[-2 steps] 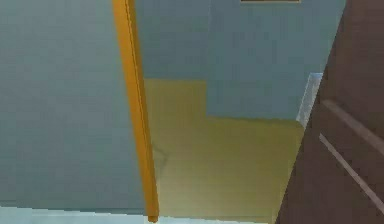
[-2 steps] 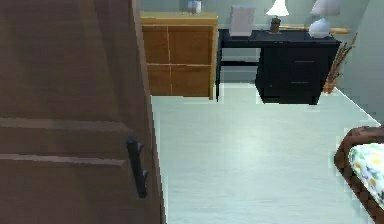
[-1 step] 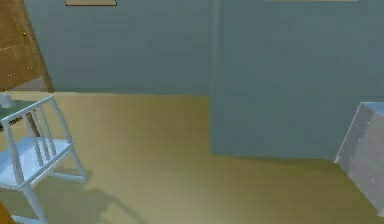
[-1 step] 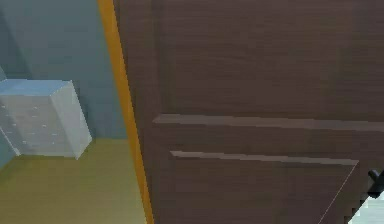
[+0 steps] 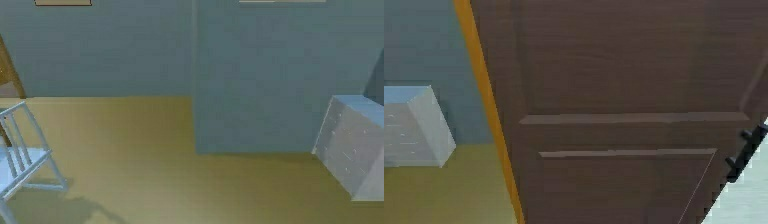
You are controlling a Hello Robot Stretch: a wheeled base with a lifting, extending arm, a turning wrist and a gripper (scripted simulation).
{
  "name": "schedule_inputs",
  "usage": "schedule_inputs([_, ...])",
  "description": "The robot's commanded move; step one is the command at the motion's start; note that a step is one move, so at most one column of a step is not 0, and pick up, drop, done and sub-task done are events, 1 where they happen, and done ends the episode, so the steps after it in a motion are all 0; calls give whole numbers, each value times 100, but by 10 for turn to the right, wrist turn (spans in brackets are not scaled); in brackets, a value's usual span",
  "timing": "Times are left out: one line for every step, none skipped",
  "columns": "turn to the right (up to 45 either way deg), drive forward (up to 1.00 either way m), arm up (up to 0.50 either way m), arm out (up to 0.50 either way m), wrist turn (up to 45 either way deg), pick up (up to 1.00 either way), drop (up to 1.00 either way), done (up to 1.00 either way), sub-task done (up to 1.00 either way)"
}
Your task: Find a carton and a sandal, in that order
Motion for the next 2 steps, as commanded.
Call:
schedule_inputs([0, 30, 0, 0, 0, 0, 0, 0, 0])
schedule_inputs([-270, 0, 0, 0, 0, 0, 0, 0, 0])
